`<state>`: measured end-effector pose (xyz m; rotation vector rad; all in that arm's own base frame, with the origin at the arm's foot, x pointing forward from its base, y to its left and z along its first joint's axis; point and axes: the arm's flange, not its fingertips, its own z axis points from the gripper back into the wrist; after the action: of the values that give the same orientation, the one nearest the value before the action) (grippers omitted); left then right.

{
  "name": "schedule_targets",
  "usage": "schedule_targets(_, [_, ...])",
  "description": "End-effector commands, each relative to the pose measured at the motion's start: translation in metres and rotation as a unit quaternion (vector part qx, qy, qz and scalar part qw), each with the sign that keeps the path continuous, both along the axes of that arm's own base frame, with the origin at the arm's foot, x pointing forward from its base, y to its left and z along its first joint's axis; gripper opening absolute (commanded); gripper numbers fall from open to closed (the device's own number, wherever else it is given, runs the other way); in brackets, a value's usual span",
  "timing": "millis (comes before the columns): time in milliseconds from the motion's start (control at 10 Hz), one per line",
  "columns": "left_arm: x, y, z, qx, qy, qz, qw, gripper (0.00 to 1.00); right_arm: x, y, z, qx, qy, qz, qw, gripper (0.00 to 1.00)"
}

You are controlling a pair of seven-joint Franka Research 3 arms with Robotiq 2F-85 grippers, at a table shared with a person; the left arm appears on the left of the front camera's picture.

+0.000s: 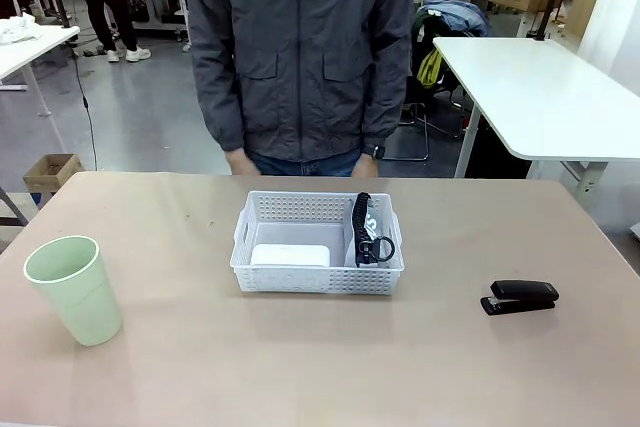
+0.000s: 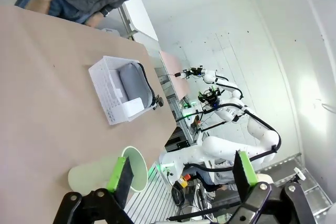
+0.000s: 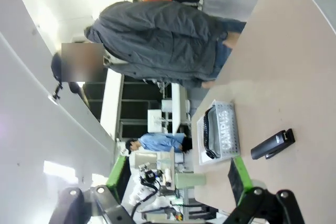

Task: Efficiently arrange items inside the basket to fit them all.
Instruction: Pick up the Stapler and place it inside the Organizing basket.

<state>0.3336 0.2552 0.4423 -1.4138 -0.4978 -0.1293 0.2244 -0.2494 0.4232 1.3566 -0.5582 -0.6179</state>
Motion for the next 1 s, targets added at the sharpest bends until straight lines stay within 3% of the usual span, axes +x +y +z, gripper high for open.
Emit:
schedule_targets(0, [-0.002, -0.002, 0.002, -0.003, 0.006, 0.006, 1.0, 1.0, 0.018, 0.051, 0.021, -0.118, -0.005, 0.076, 0.99, 1.0])
schedule_targets(100, [-0.002, -0.002, 0.002, -0.003, 0.006, 0.006, 1.0, 1.0, 0.028, 0.089, 0.029, -0.203, 0.01, 0.115, 0.972, 1.0])
schedule_targets(200, [-0.002, -0.002, 0.002, -0.003, 0.006, 0.006, 1.0, 1.0, 0.035, 0.127, 0.032, -0.303, 0.026, 0.176, 0.936, 1.0])
schedule_targets(400, [-0.002, -0.002, 0.002, -0.003, 0.006, 0.006, 1.0, 1.0, 0.047, 0.196, 0.016, -0.467, 0.083, 0.246, 0.845, 1.0])
schedule_targets(500, [-0.002, -0.002, 0.002, -0.003, 0.006, 0.006, 1.0, 1.0, 0.051, 0.222, 0.006, -0.523, 0.1, 0.263, 0.805, 1.0])
schedule_targets(700, [-0.002, -0.002, 0.002, -0.003, 0.006, 0.006, 1.0, 1.0, 0.058, 0.256, -0.019, -0.601, 0.127, 0.258, 0.745, 1.0])
schedule_targets(800, [-0.002, -0.002, 0.002, -0.003, 0.006, 0.006, 1.0, 1.0, 0.06, 0.261, -0.029, -0.611, 0.146, 0.261, 0.733, 1.0])
schedule_targets(900, [-0.002, -0.002, 0.002, -0.003, 0.006, 0.006, 1.0, 1.0, 0.06, 0.263, -0.034, -0.617, 0.152, 0.247, 0.732, 1.0])
